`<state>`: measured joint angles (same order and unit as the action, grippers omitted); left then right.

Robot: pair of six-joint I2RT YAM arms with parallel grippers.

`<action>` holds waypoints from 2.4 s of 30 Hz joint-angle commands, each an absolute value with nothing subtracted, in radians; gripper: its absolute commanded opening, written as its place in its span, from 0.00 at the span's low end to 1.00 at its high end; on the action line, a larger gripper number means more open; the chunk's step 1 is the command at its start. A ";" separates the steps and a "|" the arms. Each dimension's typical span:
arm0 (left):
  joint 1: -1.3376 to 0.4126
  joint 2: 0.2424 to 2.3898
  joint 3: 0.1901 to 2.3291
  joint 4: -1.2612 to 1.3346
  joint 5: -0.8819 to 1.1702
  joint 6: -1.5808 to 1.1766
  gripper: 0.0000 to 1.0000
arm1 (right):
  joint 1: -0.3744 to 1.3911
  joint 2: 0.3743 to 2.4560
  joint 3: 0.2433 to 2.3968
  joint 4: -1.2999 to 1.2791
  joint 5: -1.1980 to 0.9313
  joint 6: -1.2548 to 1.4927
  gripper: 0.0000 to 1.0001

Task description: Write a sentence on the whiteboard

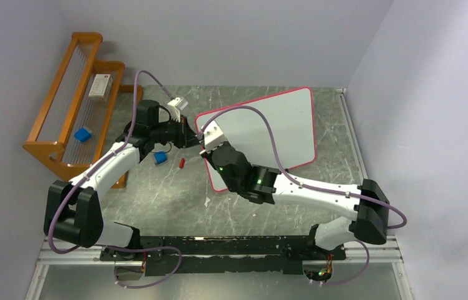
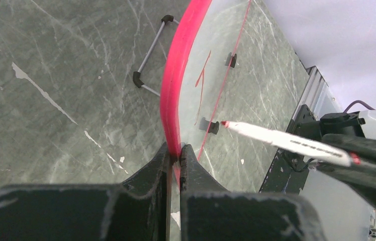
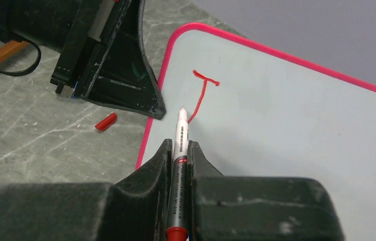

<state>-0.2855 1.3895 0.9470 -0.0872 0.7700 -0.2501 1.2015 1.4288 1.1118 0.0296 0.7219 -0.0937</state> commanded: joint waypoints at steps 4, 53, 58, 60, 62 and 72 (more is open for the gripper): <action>-0.290 1.378 0.941 -0.106 0.725 -0.217 0.05 | 1.203 1.383 1.068 0.045 0.787 -0.103 0.00; -0.293 1.387 0.940 -0.100 0.739 -0.218 0.05 | 1.146 1.423 1.046 0.040 0.748 -0.054 0.00; -0.293 1.387 0.940 -0.102 0.737 -0.217 0.05 | 1.146 1.417 1.039 0.016 0.747 -0.046 0.00; -0.293 1.388 0.940 -0.102 0.737 -0.216 0.05 | 1.146 1.415 1.037 0.006 0.752 -0.042 0.00; -0.293 1.388 0.940 -0.101 0.737 -0.216 0.05 | 1.146 1.412 1.031 0.005 0.759 -0.044 0.00; -0.294 1.390 0.940 -0.103 0.739 -0.217 0.05 | 1.147 1.405 1.022 0.019 0.806 -0.061 0.00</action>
